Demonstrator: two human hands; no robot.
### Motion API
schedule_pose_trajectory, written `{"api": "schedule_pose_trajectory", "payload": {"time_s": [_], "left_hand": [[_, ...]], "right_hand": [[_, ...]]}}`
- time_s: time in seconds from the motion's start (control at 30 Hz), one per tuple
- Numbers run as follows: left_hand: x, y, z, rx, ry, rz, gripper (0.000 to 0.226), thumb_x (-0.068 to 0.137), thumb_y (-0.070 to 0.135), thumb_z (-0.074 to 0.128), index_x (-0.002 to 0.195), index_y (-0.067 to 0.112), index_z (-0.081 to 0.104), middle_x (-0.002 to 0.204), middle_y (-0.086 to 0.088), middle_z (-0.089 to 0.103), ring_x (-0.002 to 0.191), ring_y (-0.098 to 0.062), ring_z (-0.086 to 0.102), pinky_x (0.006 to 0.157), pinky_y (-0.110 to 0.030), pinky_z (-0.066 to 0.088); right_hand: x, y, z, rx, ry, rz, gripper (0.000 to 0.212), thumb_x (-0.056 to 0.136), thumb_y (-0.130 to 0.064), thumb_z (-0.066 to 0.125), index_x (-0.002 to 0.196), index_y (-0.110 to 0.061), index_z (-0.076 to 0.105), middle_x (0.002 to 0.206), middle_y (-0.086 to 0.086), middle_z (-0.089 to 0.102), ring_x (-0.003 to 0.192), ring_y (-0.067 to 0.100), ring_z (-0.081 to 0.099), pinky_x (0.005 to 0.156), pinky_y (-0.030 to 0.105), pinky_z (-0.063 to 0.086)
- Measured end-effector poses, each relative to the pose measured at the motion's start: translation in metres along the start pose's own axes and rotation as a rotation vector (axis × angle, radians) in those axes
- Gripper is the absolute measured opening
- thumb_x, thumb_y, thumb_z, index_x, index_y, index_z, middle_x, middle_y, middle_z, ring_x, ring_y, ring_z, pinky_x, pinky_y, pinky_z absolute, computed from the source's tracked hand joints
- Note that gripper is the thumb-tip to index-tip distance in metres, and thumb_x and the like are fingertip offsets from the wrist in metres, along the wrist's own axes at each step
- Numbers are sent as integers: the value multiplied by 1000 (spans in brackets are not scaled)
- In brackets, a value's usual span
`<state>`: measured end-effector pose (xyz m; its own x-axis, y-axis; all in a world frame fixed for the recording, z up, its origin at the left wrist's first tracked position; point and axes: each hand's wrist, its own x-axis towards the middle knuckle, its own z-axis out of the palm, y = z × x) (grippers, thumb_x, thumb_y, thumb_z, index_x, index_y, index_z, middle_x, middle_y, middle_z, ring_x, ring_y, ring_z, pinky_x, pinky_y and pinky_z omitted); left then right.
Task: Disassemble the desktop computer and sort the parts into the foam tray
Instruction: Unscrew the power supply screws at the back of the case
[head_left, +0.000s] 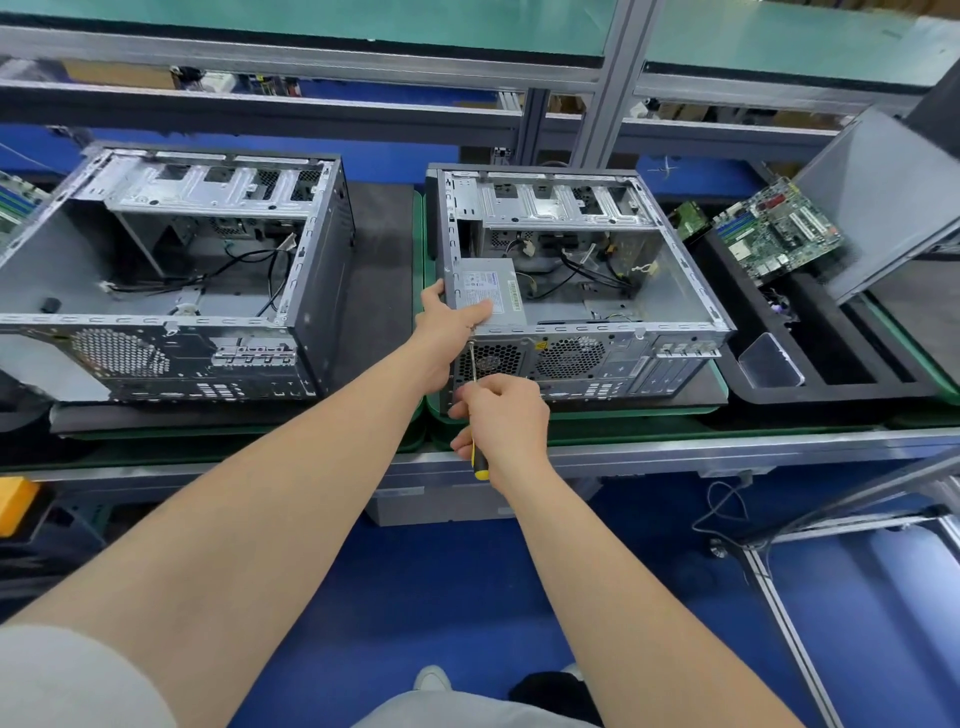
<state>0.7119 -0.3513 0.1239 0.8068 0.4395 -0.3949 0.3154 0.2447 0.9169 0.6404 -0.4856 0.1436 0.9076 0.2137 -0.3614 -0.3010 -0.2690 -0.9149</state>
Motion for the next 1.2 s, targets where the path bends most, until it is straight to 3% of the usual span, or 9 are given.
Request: {"api": "schedule_pose_trajectory", "payload": {"time_s": [0.17,0.27,0.37,0.5,0.6,0.7,0.9,1.07,1.2], "left_hand": [[0,0,0,24,3,4,89,88,33,77,155,35,17,144,-6,53,124,-29,59,110,-53,45],[1,0,0,21,0,0,91,87,35,77,155,36,16,143,-5,54,124,-29,59,109,-54,46],[1,0,-1,16,0,3,94,86,35,78,156,35,16,145,-7,52,126,-30,58,110,-53,46],[0,1,0,18,11,16,91,88,34,77,156,31,17,146,-6,51,126,-29,58,109,-51,47],[-2,2,0,20,13,-10,90,87,39,77,155,38,18,145,-4,51,123,-29,59,101,-55,53],[-1,2,-1,27,22,-7,90,85,40,77,154,38,19,146,-4,50,124,-30,59,105,-55,49],[-1,2,-1,38,21,3,89,88,38,76,155,35,18,148,-4,49,127,-29,56,109,-53,46],[-3,3,-1,41,18,-18,88,89,39,75,155,37,17,147,-3,50,127,-30,56,105,-56,48],[-2,4,-1,33,8,-7,87,91,34,75,156,32,17,147,-5,50,128,-29,56,111,-52,45]], "right_hand": [[1,4,-2,-185,98,-150,27,101,-13,62,75,-18,68,74,4,75,48,18,71,47,34,61],[1,10,1,-151,124,-174,24,100,-15,65,78,-22,69,79,2,76,56,17,71,43,23,53],[3,6,2,68,34,10,19,99,-19,63,85,-18,76,79,1,78,48,12,58,43,25,44],[14,-6,-11,434,-234,323,30,103,-17,50,110,-3,75,71,3,70,49,12,48,42,25,37],[20,-9,-23,586,-423,359,28,107,-12,47,117,1,69,71,2,59,52,11,50,43,22,42],[21,-5,-31,705,-515,373,24,108,-16,51,115,-2,69,78,3,63,55,9,56,43,18,46],[19,10,-18,995,-575,413,22,109,-17,46,109,-5,64,72,2,57,34,5,35,28,18,29],[16,10,-10,608,-370,232,27,106,-17,48,117,-5,69,72,3,59,39,11,40,35,23,31],[10,4,-9,-169,-37,-163,26,104,-19,47,95,-16,71,71,5,68,47,24,56,43,33,45]]}}
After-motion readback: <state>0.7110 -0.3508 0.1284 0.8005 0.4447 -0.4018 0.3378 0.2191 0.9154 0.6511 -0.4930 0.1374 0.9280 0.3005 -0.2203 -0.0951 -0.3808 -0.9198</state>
